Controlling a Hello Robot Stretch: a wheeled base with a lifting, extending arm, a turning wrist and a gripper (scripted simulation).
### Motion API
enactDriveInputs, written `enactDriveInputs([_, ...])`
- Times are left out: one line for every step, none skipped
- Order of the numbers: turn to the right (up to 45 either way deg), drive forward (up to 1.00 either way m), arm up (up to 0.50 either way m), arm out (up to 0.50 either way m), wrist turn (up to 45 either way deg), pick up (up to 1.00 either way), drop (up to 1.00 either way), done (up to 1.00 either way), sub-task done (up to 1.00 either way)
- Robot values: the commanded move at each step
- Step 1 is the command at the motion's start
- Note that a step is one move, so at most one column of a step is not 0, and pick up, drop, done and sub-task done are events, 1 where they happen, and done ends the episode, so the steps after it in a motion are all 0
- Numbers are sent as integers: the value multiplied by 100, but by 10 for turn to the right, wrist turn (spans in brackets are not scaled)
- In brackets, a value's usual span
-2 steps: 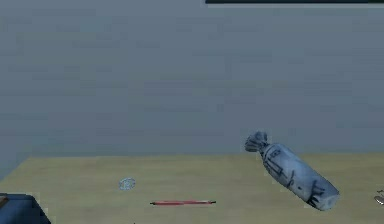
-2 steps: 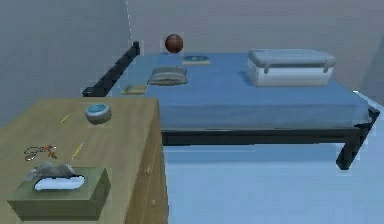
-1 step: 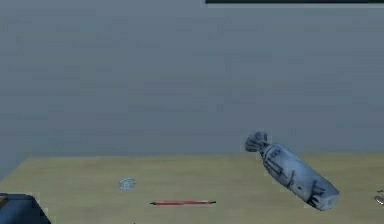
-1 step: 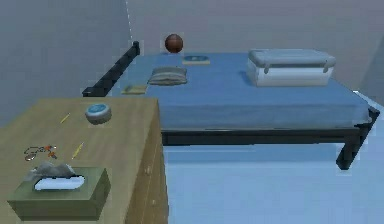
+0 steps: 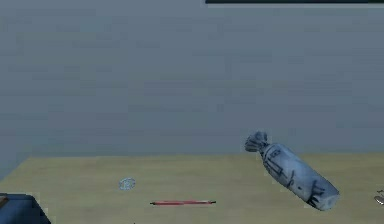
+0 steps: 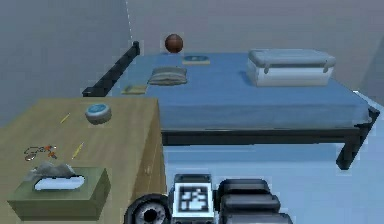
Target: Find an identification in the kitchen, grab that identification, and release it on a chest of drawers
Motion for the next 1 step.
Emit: enactDriveInputs([0,0,0,0,0,0,0,100,0])
